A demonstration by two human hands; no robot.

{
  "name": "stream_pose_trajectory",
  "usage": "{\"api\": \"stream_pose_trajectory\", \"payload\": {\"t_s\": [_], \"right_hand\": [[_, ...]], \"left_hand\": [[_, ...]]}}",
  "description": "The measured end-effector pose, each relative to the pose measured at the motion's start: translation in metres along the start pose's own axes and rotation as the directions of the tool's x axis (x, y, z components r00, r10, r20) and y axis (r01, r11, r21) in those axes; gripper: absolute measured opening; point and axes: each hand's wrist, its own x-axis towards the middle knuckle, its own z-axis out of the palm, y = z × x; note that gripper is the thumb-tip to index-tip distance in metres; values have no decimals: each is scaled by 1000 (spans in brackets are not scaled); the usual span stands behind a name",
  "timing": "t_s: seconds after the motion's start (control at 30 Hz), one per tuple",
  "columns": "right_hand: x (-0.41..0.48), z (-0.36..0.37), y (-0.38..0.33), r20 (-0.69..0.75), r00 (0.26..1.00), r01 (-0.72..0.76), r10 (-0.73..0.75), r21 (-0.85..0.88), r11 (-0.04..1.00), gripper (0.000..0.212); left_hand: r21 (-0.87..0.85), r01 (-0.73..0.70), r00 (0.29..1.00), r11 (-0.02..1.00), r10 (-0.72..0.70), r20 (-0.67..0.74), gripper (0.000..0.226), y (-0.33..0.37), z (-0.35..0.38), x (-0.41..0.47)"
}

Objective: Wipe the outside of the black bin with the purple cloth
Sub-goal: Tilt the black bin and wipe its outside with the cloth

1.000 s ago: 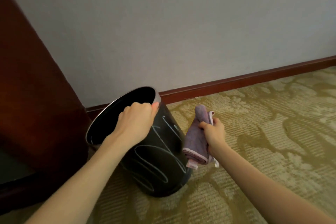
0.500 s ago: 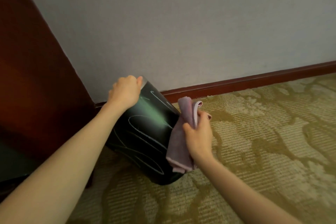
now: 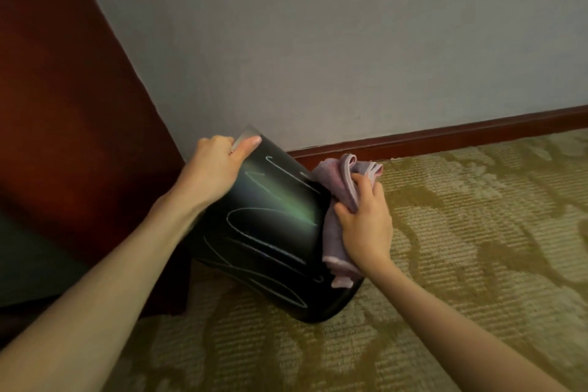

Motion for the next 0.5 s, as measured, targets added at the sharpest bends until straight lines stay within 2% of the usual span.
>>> {"api": "stream_pose_trajectory", "payload": {"t_s": [0.13, 0.23, 0.4, 0.5], "right_hand": [[36, -2, 18, 125, 972, -200, 200, -13, 980, 23], [49, -3, 28, 207, 926, -320, 315, -6, 947, 36], [31, -1, 30, 71, 949, -311, 307, 45, 949, 24], [16, -3, 26, -5, 940, -339, 341, 87, 937, 27]], "left_hand": [[-14, -53, 998, 998, 53, -18, 55, -3, 0, -12], [38, -72, 996, 997, 74, -48, 54, 0, 6, -14], [144, 30, 993, 989, -13, -120, 53, 5, 14, -9], [174, 55, 993, 983, -37, -108, 53, 11, 17, -6]]}}
